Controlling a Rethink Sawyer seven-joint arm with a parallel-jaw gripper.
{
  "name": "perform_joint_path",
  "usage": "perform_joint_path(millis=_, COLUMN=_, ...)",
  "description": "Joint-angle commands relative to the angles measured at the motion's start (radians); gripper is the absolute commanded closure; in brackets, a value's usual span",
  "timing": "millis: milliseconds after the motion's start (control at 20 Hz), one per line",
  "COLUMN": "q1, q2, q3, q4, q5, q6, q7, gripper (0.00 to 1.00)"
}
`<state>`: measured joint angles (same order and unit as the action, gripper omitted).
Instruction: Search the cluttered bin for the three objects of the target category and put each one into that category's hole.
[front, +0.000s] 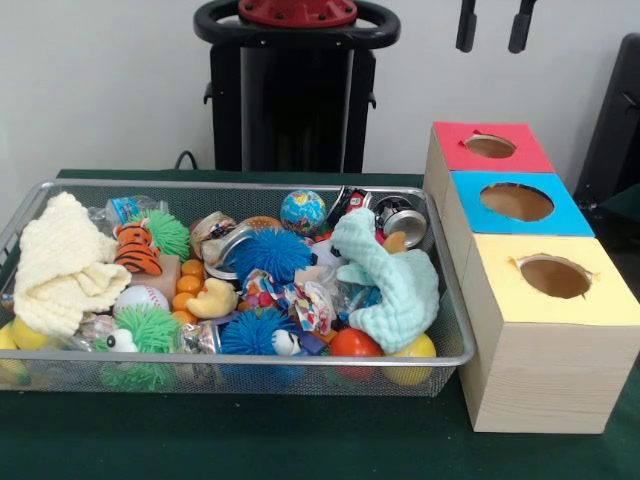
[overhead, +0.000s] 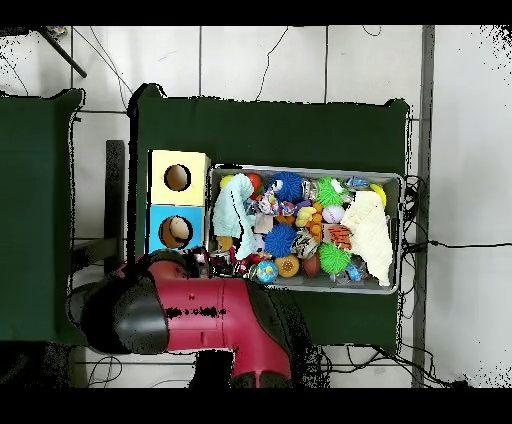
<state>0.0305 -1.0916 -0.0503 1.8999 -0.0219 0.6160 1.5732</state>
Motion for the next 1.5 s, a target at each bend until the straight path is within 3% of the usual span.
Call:
perform_joint_path(millis=50, q1=-0.095, q2=0.062, q3=-0.002, q4=-0.042, q5=-0.037, q6=0.021, q7=0.087, gripper=0.00)
perform_joint_path(millis=450, q1=-0.196, q2=0.049, q3=0.041, q4=0.012, q5=-0.035, q6=-0.047, q7=0.032, gripper=0.00)
perform_joint_path(millis=1500, q1=-0.320, q2=0.052, q3=0.073, q4=0.146, q5=-0.062, q6=-0.175, q7=0.030, gripper=0.00)
